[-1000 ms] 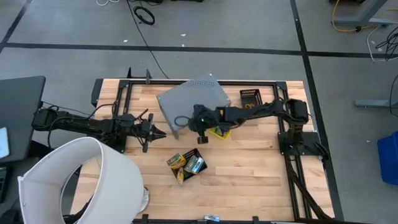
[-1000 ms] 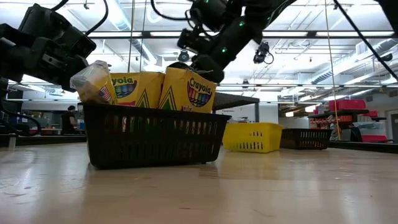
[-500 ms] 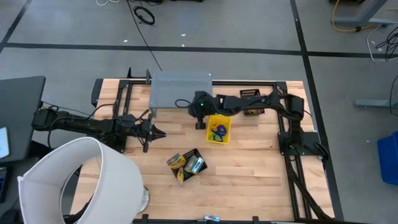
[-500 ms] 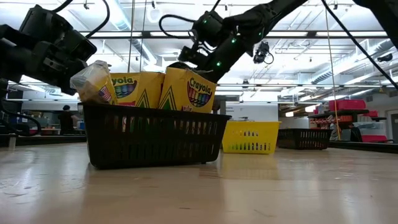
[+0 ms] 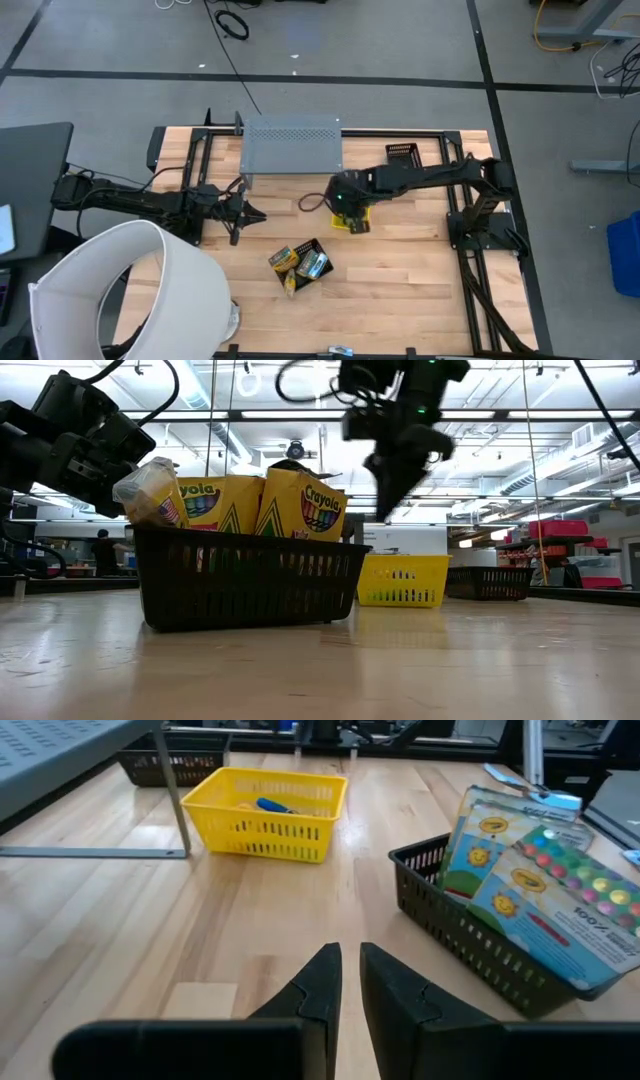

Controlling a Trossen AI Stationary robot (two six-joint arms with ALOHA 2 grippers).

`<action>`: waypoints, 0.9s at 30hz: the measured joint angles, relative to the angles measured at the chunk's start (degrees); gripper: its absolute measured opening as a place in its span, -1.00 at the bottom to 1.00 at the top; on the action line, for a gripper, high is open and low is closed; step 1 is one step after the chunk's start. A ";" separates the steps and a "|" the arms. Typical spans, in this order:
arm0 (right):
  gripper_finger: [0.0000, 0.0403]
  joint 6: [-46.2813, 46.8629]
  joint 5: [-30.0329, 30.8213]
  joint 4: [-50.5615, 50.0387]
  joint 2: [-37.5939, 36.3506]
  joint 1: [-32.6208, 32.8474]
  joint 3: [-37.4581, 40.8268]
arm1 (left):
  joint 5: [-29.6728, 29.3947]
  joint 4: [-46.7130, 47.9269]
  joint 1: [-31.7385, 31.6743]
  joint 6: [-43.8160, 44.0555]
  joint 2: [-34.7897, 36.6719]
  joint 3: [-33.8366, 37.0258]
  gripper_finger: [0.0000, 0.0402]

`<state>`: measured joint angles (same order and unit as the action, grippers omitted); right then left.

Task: Pick & Place Office Desk Supplies
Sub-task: Put the yellow bin on the shelf

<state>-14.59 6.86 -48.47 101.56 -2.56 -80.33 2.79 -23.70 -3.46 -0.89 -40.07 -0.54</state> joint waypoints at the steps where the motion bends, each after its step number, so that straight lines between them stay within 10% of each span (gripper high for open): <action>1: -0.49 1.55 -0.40 -2.35 0.00 0.34 0.18 | -0.49 -0.01 0.00 -0.02 0.00 0.00 -0.76; 10: -0.04 10.47 -5.81 -1.88 -0.06 2.60 4.78 | -1.36 0.13 0.00 -0.06 -0.09 0.00 -0.76; 27: -0.08 13.58 -2.43 14.06 0.02 4.73 17.66 | -2.96 0.09 0.13 0.71 1.81 0.00 -0.76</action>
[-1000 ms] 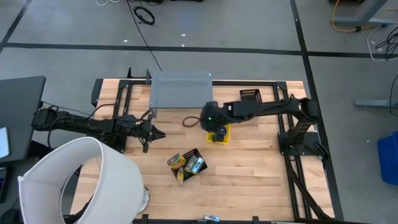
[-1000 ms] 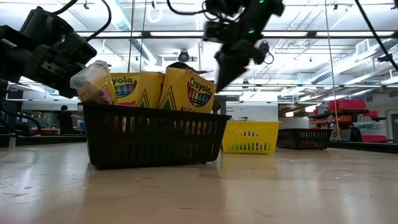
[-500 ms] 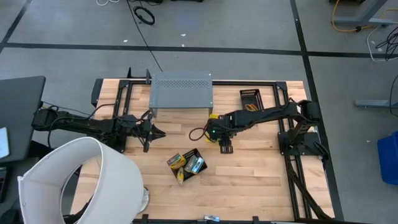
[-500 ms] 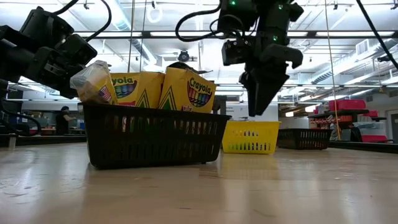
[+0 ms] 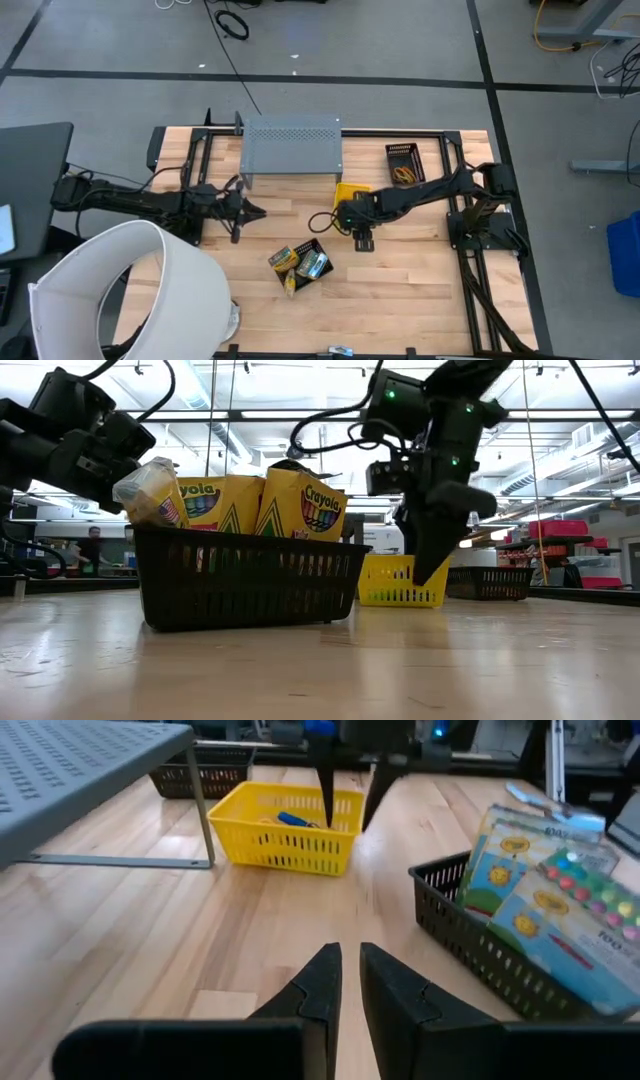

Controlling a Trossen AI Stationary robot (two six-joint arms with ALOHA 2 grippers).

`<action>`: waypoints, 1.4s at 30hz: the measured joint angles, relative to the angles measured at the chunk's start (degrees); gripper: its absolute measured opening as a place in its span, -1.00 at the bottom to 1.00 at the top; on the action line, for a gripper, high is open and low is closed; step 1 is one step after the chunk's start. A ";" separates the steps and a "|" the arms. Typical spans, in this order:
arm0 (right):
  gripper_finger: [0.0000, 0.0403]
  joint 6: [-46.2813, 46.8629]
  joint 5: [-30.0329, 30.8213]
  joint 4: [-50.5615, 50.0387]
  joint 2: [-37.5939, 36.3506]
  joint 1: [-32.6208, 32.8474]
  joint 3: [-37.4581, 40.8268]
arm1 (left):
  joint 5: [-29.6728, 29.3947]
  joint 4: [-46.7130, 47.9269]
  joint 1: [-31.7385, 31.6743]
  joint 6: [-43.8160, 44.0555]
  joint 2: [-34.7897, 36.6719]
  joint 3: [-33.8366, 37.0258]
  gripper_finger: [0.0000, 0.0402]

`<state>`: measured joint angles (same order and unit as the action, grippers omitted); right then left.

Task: Pick & Place Office Desk Supplies
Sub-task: Put the yellow bin on the shelf

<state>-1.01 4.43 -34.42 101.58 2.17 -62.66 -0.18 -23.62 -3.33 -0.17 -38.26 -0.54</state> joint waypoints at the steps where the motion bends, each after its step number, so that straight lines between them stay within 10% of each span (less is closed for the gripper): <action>1: -0.09 -0.26 0.09 1.09 0.00 0.00 0.72 | -0.19 0.02 0.00 0.64 0.46 0.00 -0.77; 12: -0.92 -0.07 1.23 2.88 0.07 2.47 3.11 | -5.98 -1.13 10.35 4.27 5.45 0.00 -0.96; 22: -0.98 3.54 1.58 2.52 0.00 7.18 3.09 | -19.24 3.76 24.48 2.65 9.10 0.00 -0.96; 32: -0.99 6.34 1.51 2.14 -2.56 8.84 3.07 | -6.50 7.22 33.17 0.13 20.49 0.06 -0.96; 42: -1.00 8.24 3.60 -1.46 -10.57 8.90 1.26 | -11.77 14.80 35.65 -1.59 27.98 0.09 -0.96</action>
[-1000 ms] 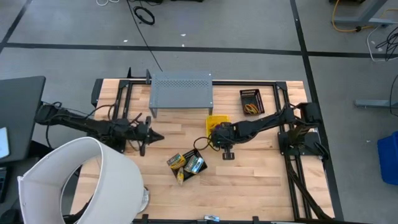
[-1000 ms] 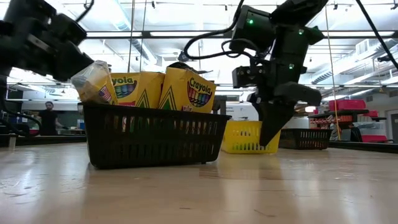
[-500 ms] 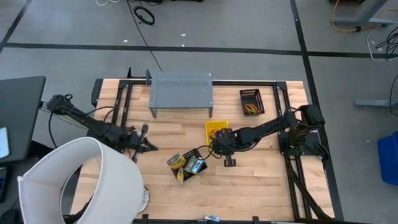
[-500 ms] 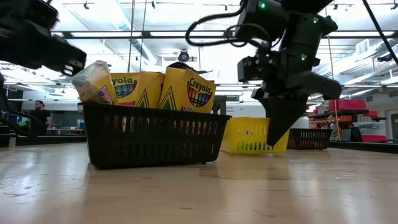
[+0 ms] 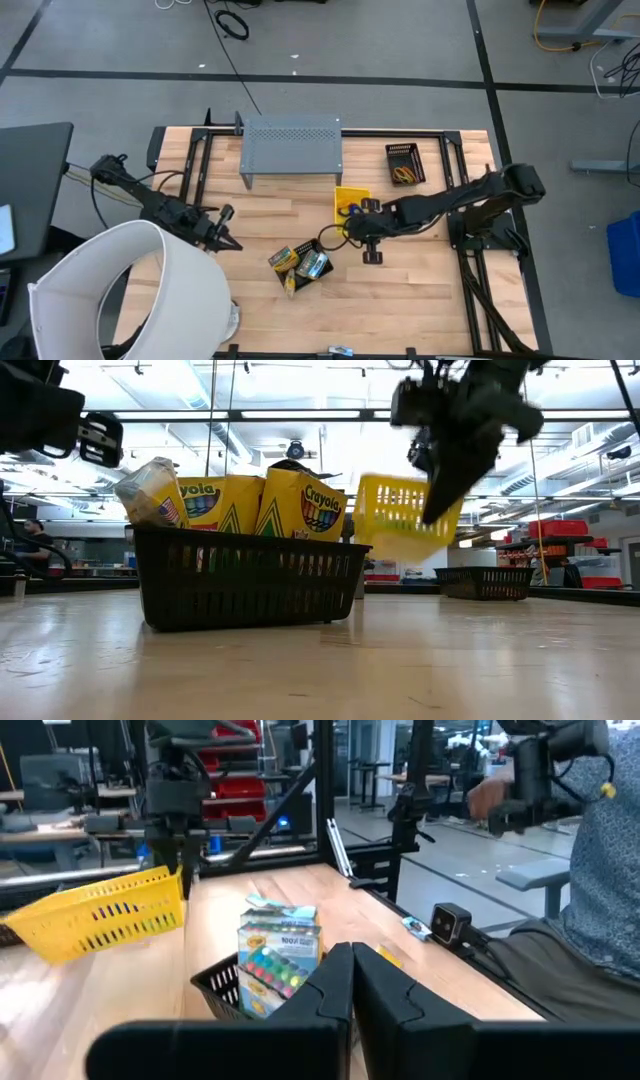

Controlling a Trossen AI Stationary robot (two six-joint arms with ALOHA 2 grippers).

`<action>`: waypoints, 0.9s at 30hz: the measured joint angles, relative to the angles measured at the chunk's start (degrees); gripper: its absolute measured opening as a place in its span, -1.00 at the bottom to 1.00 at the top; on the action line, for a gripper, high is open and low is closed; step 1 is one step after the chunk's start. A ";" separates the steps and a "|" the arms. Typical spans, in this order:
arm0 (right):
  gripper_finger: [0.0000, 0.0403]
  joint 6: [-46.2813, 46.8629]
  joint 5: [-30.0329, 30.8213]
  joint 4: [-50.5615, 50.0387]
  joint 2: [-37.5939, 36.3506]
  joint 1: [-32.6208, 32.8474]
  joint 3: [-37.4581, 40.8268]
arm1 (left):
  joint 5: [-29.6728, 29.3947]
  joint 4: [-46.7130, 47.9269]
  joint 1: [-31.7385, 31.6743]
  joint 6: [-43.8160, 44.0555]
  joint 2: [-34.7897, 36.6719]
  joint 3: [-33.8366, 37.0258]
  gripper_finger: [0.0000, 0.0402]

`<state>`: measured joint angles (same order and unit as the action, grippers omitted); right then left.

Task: Pick & Place Office Desk Supplies
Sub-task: Put the yellow bin on the shelf

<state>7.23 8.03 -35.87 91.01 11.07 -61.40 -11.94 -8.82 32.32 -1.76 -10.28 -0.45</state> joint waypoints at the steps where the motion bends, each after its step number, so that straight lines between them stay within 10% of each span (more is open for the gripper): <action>1: -1.00 -0.37 0.11 -1.44 -0.55 -0.06 -1.04 | 0.00 0.05 -0.02 -0.27 0.35 0.02 -0.96; 16: -1.00 -16.79 2.05 -19.11 1.05 -14.09 -26.04 | -3.09 1.47 -0.04 -0.38 1.51 0.02 -0.96; 27: -1.00 -31.29 -3.56 -21.24 19.92 -21.33 -46.41 | -3.54 1.33 -0.04 -0.48 1.53 0.04 -0.96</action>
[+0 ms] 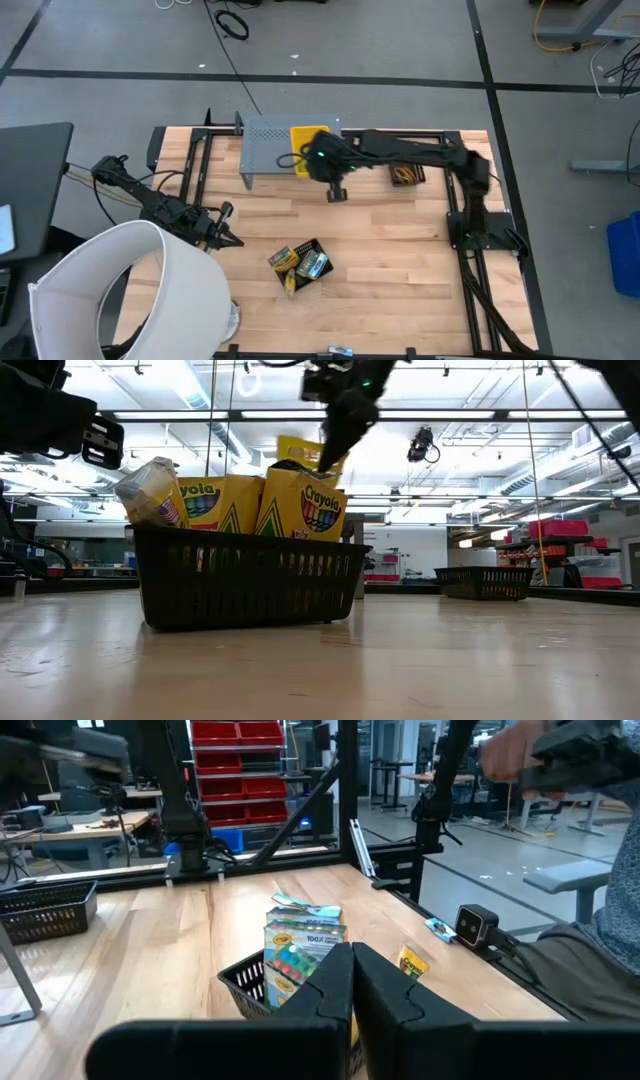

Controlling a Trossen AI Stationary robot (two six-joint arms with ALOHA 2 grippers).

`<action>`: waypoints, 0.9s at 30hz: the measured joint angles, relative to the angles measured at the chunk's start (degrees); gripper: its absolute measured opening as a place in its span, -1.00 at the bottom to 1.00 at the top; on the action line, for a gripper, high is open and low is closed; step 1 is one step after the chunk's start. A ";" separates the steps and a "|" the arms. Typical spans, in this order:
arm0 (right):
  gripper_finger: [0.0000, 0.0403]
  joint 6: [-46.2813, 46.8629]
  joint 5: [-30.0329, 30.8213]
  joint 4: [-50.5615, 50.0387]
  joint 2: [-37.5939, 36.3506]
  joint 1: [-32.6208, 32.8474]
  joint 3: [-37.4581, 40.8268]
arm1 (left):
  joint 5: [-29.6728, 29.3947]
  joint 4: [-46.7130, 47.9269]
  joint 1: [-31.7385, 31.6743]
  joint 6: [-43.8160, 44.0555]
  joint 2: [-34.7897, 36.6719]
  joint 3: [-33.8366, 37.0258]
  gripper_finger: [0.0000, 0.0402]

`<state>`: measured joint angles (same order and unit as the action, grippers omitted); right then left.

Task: Pick & Place Office Desk Supplies
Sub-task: Put the yellow bin on the shelf

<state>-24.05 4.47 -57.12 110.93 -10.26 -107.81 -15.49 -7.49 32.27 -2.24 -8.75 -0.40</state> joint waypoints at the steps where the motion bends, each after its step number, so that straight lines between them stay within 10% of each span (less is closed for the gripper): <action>1: -1.00 -0.89 -0.02 -0.94 2.04 -0.35 -2.90 | 0.00 -0.02 0.00 0.06 0.00 0.00 -0.96; 10: -1.00 -6.90 -4.01 -7.38 18.87 -2.61 -26.96 | 0.00 0.02 0.00 0.60 0.00 0.00 -0.96; 27: -0.95 -9.88 -6.41 -4.30 20.86 -5.11 -25.92 | 0.00 0.46 0.00 2.12 0.00 0.02 -0.96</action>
<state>-33.93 -1.94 -61.42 131.79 -15.38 -133.73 -15.49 -7.03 32.27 -0.11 -8.75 -0.38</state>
